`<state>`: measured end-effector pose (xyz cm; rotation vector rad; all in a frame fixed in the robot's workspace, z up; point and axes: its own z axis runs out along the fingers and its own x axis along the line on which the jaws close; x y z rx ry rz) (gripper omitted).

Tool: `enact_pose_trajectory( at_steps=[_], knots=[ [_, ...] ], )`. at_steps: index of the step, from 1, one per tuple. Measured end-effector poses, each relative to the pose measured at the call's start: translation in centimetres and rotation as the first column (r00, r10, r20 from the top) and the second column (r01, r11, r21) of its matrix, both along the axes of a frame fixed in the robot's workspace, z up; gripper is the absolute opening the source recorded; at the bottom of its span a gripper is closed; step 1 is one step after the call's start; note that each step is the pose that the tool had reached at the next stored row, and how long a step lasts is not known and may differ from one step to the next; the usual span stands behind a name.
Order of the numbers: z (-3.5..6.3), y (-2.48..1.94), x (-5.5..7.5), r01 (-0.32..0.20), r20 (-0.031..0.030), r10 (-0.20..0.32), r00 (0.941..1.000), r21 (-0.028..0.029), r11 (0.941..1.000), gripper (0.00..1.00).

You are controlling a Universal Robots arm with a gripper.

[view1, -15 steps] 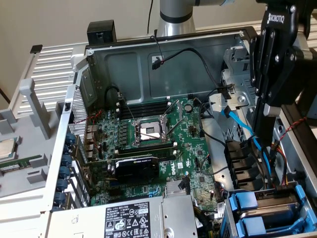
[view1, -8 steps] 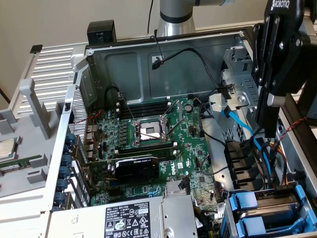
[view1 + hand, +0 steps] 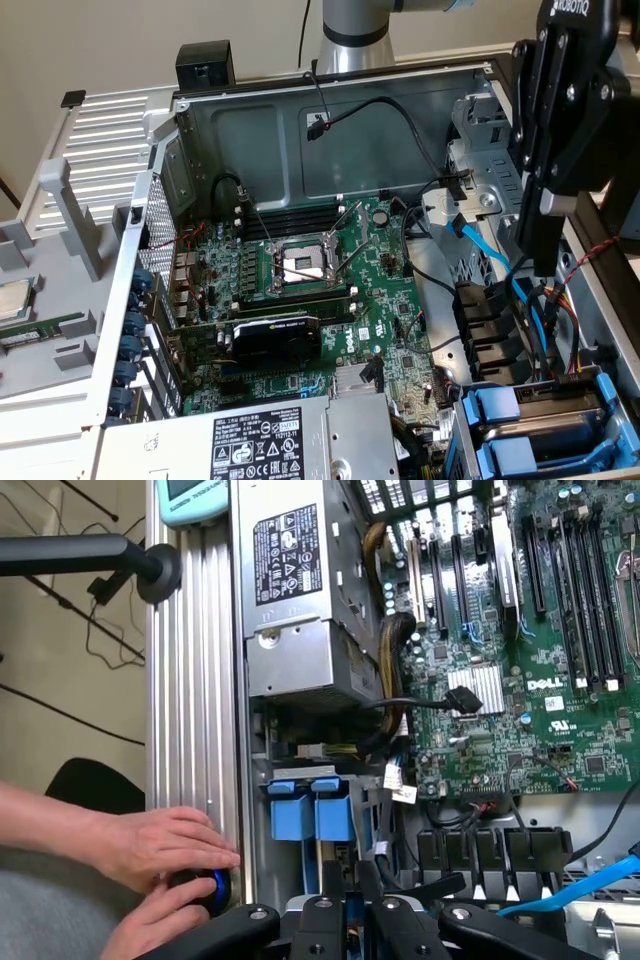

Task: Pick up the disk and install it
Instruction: 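Insert the second disk wire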

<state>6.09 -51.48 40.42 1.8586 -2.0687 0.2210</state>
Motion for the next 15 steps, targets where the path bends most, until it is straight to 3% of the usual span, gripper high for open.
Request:
enact_pose_trajectory(
  at_steps=[6,7,9,15],
  knots=[
    [0.48,-1.17,-0.1,0.000,0.0002,0.000,1.0000,0.0303,0.9995,0.16],
    [0.50,-1.37,-0.1,0.000,0.0010,0.000,1.0000,0.0388,0.9992,0.16],
    [0.50,-1.69,-0.1,0.000,0.0034,0.000,1.0000,0.0596,0.9982,0.16],
    [0.56,-2.70,-0.1,0.000,0.0067,0.000,1.0000,0.1293,0.9916,0.16]
  ],
)
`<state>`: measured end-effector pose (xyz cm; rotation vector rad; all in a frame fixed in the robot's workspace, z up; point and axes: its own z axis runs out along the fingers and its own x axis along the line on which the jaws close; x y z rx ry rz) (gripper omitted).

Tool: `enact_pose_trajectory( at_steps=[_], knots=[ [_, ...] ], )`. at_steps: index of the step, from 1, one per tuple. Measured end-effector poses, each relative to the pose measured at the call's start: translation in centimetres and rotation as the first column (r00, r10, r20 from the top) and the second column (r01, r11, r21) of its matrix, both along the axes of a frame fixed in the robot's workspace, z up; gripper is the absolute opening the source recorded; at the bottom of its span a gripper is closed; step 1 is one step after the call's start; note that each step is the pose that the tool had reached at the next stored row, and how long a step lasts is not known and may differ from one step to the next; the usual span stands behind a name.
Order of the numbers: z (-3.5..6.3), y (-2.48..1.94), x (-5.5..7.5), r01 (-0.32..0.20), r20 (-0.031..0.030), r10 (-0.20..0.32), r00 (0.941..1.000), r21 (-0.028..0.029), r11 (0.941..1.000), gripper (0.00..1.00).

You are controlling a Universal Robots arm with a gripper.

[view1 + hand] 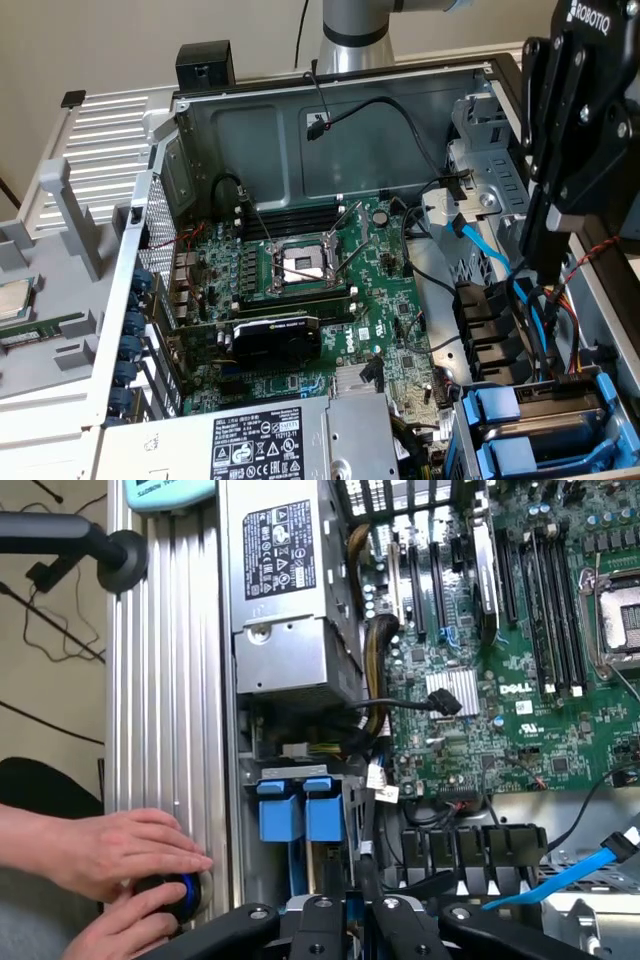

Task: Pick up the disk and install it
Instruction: 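Insert the second disk wire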

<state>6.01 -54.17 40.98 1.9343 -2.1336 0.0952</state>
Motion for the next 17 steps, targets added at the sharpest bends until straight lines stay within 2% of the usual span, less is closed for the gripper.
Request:
enact_pose_trajectory(
  at_steps=[3,5,9,11,17],
  knots=[
    [-0.01,-0.70,0.0,0.000,0.0047,0.000,1.0000,0.0322,0.9995,0.16],
    [-0.06,-1.30,0.0,0.000,0.0078,0.000,1.0000,0.0473,0.9989,0.16],
    [-0.11,-2.63,0.0,0.000,0.0096,0.000,1.0000,0.0735,0.9973,0.16],
    [-0.12,-3.15,0.0,0.000,0.0096,-0.001,1.0000,0.0845,0.9964,0.16],
    [-0.28,-3.84,0.0,-0.001,0.0133,-0.001,0.9999,0.1187,0.9929,0.16]
  ],
)
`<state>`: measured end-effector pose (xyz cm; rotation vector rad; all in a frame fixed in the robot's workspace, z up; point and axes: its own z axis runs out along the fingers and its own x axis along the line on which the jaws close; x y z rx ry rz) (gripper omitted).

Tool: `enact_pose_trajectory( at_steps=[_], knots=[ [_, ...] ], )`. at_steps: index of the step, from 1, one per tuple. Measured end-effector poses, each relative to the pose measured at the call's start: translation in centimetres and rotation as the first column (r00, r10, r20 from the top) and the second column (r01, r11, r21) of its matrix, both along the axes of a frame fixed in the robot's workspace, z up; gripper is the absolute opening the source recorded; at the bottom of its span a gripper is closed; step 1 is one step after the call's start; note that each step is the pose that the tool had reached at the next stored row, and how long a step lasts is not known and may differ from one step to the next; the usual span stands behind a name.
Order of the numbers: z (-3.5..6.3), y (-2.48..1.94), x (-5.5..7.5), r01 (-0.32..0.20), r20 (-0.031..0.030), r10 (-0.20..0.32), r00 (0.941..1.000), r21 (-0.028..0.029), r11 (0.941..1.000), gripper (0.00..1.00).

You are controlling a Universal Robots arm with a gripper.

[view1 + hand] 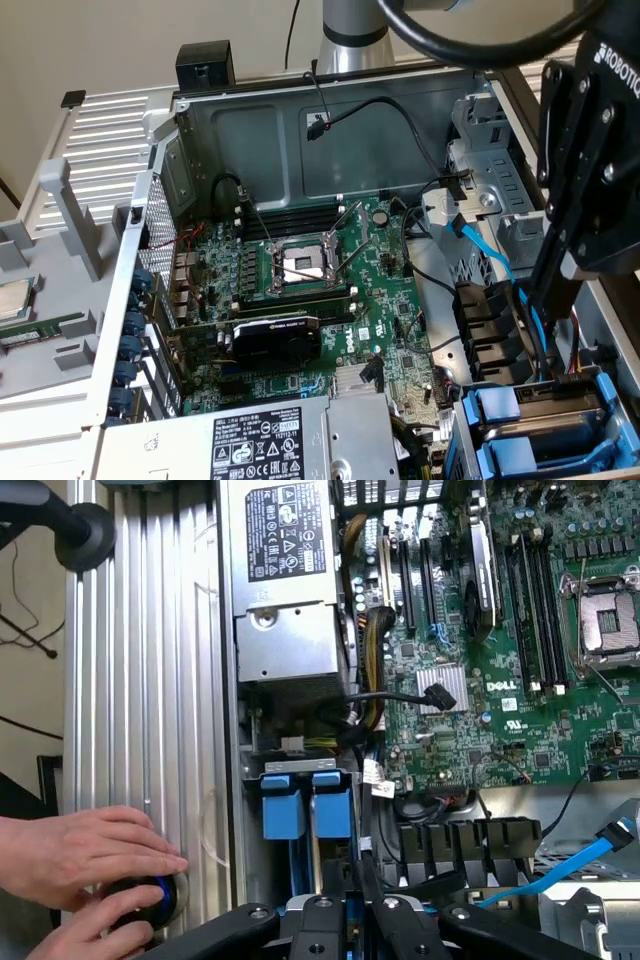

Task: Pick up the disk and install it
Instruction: 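Insert the second disk wire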

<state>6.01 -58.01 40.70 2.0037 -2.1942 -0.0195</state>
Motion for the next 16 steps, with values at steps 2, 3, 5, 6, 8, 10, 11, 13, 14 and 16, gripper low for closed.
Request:
enact_pose_trajectory(
  at_steps=[2,3,5,6,8,10,11,13,14,16],
  knots=[
    [-0.04,-0.20,0.09,0.000,0.0006,0.000,1.0000,0.0113,0.9999,0.16],
    [-0.05,-0.28,0.16,0.000,0.0005,0.000,1.0000,0.0157,0.9999,0.16],
    [-0.05,-0.40,0.32,0.000,0.0006,0.000,1.0000,0.0231,0.9997,0.16],
    [-0.05,-0.43,0.34,0.000,0.0006,0.000,1.0000,0.0247,0.9997,0.16],
    [-0.05,-0.44,0.34,0.000,0.0005,0.000,1.0000,0.0246,0.9997,0.16],
    [-0.05,-0.45,0.35,0.000,0.0006,0.000,1.0000,0.0247,0.9997,0.16],
    [-0.05,-0.45,0.35,0.000,0.0006,0.000,1.0000,0.0247,0.9997,0.16],
    [-0.05,-0.45,0.35,0.000,0.0005,0.000,1.0000,0.0247,0.9997,0.16],
    [-0.05,-0.45,0.35,0.000,0.0006,0.000,1.0000,0.0248,0.9997,0.16],
    [-0.05,-0.45,0.35,0.000,0.0005,0.000,1.0000,0.0247,0.9997,0.16]
  ],
)
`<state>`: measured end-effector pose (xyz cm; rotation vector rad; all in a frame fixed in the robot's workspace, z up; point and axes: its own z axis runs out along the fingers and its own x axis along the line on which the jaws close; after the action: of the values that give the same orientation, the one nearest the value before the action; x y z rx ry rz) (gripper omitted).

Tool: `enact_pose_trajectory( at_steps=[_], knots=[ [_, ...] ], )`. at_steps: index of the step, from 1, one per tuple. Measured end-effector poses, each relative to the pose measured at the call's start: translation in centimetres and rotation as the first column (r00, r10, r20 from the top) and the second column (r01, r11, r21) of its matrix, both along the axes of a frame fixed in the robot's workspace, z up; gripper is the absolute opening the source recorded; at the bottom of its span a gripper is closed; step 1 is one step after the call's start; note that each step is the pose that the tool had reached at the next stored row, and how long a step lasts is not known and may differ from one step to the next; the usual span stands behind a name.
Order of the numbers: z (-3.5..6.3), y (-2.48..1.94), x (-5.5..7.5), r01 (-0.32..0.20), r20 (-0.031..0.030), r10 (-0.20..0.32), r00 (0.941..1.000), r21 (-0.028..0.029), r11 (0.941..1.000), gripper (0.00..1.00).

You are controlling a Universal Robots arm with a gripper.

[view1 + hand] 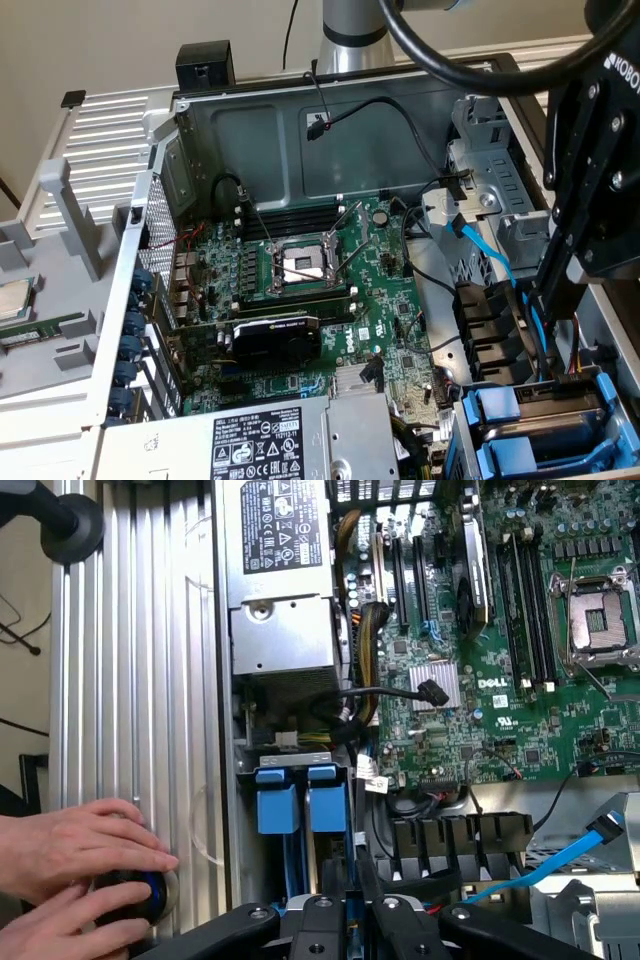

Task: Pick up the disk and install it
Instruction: 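Insert the second disk wire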

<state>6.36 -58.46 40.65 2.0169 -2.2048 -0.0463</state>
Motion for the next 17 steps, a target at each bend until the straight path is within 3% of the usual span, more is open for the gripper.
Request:
enact_pose_trajectory(
  at_steps=[9,10,11,12,15,17],
  knots=[
    [-0.01,-0.01,0.48,0.000,0.0000,0.000,1.0000,0.0024,1.0000,0.16],
    [0.00,-0.01,0.73,-0.001,0.0000,0.001,1.0000,0.0039,1.0000,0.16],
    [0.00,0.00,0.88,-0.001,0.0000,0.001,1.0000,0.0090,1.0000,0.16],
    [0.00,0.00,0.93,-0.002,0.0000,0.002,1.0000,0.0188,0.9998,0.16],
    [0.00,-0.33,0.94,-0.002,0.0002,0.002,1.0000,0.0717,0.9974,0.16],
    [-0.01,-0.83,0.94,-0.002,0.0002,0.002,1.0000,0.0981,0.9952,0.16]
  ],
)
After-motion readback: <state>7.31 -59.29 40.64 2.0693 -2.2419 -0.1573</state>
